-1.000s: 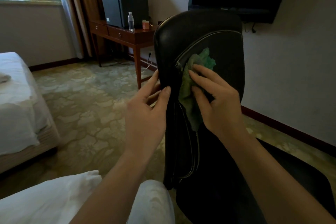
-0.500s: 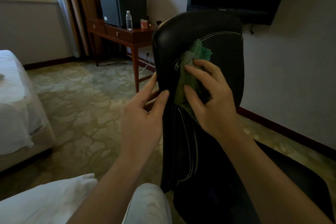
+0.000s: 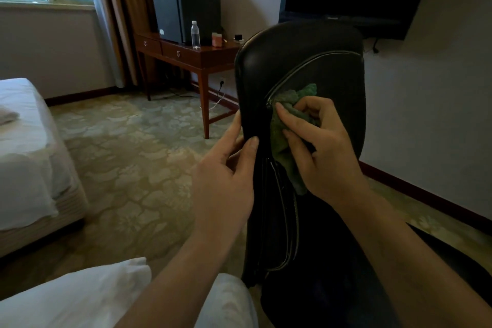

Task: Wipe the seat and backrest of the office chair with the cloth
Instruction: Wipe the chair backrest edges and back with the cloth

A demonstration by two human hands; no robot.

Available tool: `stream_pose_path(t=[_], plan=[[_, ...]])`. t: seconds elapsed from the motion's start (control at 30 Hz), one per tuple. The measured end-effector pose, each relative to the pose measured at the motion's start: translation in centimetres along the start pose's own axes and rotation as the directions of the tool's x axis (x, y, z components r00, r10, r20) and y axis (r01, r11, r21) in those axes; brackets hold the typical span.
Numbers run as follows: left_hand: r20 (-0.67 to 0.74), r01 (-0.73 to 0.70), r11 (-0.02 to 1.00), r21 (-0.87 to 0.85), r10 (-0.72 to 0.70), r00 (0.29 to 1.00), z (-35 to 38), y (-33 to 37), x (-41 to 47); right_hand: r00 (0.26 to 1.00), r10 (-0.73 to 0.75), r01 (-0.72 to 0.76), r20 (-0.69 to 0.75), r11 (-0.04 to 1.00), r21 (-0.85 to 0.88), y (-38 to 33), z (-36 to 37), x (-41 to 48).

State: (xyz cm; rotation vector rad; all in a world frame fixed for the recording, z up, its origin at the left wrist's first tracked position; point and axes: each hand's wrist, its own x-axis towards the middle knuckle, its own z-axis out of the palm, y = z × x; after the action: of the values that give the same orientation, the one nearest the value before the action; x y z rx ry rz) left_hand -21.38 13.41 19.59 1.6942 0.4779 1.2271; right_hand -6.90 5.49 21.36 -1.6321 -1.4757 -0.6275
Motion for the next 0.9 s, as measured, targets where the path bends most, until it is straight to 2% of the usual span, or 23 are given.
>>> stream_pose_path(t=[0.17, 0.37, 0.57, 0.7, 0.9], plan=[[0.012, -0.009, 1.0, 0.008, 0.009, 1.0, 0.1, -0.3, 0.0, 0.997, -0.005, 0.006, -0.072, 1.0, 0.016, 0.0, 0.7, -0.2], [0.011, -0.039, 0.999, 0.029, 0.039, 0.999, 0.2, -0.6, -0.1, 0.998, -0.007, 0.007, -0.056, 1.0, -0.005, 0.2, 0.8, -0.2], [0.038, -0.009, 0.995, -0.104, 0.013, 0.999, 0.0, -1.0, -0.3, 0.997, 0.04, -0.039, -0.063, 0.999, 0.018, 0.0, 1.1, -0.6], [0.074, 0.03, 0.99, -0.136, -0.02, 0.997, -0.5, -1.5, -0.9, 0.997, 0.08, -0.08, 0.004, 0.996, 0.04, -0.2, 1.3, -2.5], [0.105, 0.037, 0.999, -0.033, -0.034, 0.994, -0.7, -2.4, -2.3, 0.985, 0.147, -0.149, 0.094, 0.989, 0.021, -0.2, 0.7, -4.6]])
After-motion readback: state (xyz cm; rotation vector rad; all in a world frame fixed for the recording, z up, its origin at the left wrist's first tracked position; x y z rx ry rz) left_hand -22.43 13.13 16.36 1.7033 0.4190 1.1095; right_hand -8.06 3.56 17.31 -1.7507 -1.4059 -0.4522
